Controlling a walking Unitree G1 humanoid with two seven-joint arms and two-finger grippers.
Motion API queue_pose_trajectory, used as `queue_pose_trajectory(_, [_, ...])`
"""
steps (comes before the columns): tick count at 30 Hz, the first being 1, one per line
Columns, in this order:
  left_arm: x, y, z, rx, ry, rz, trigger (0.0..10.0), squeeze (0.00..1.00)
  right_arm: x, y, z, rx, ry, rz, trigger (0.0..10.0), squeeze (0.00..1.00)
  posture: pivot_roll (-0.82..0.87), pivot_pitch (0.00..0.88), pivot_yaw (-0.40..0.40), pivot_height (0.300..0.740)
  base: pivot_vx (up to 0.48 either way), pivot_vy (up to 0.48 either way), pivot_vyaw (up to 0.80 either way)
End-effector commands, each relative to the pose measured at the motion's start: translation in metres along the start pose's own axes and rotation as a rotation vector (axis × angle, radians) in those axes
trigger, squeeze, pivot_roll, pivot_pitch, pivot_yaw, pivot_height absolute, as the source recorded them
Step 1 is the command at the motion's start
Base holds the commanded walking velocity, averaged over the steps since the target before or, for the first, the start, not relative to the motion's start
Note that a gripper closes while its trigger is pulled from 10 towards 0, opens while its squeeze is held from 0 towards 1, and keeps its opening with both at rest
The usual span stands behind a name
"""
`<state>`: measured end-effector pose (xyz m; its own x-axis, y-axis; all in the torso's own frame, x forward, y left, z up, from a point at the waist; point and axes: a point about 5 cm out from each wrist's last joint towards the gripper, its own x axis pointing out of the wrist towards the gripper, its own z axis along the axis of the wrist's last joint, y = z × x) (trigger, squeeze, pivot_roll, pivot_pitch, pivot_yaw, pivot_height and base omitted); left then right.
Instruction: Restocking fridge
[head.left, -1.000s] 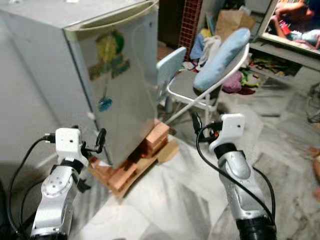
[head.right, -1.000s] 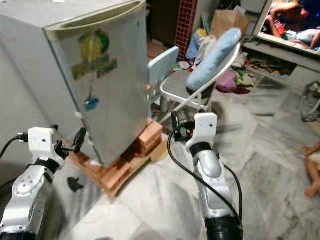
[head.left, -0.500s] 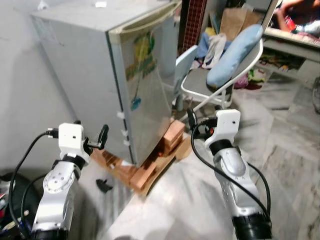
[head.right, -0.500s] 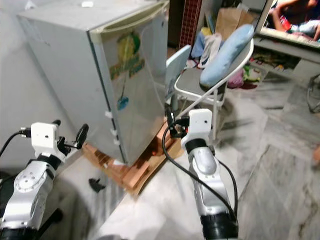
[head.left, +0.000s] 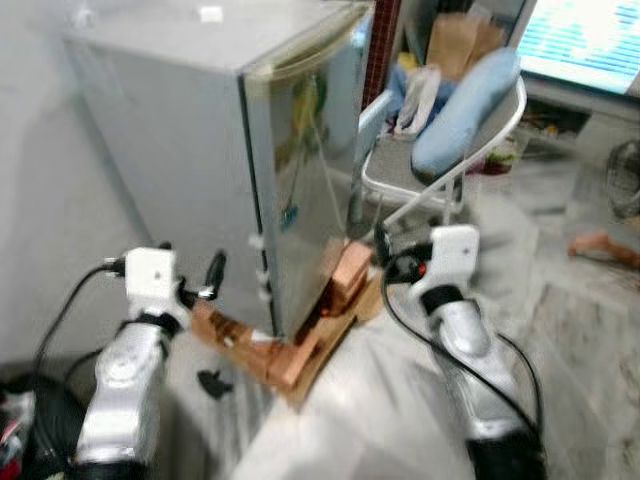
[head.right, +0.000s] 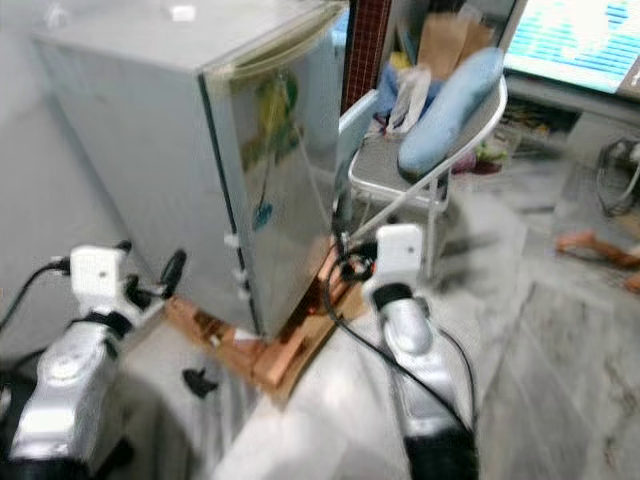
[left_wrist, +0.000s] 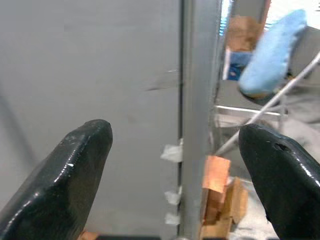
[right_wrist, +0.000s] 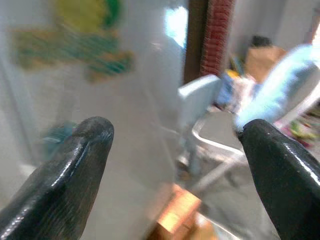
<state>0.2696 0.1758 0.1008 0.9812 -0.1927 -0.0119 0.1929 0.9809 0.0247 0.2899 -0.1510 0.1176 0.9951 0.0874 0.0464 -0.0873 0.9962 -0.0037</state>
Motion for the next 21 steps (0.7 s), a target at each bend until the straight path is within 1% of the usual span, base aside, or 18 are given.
queue_pose_trajectory(1, [-0.0016,0.0085,0.0033,0.026,-0.009,0.014,10.0,0.00,0.0032,0.0086,0.0052,0.011,-0.020,0.025,10.0,0.00,0.05,0.008,-0.024,0.740,0.000,0.000,-0.80])
queue_pose_trajectory(9, [-0.0023,0.0075,0.0030,0.028,-0.014,0.006,10.0,0.00,0.0028,0.0110,0.0044,0.011,-0.018,0.031,10.0,0.00,0.05,0.008,-0.025,0.740,0.000,0.000,-0.80])
queue_pose_trajectory(13, [-0.0014,0.0070,0.0044,0.031,-0.025,-0.002,10.0,0.00,0.0027,0.0118,0.0044,0.020,-0.015,0.036,10.0,0.00,0.05,0.015,-0.025,0.740,0.346,0.000,-0.80])
queue_pose_trajectory(21, [-0.0003,0.0080,0.0049,0.030,-0.026,0.000,10.0,0.00,0.0024,0.0110,0.0045,0.019,-0.015,0.033,10.0,0.00,0.05,0.019,-0.025,0.740,0.000,0.000,-0.80])
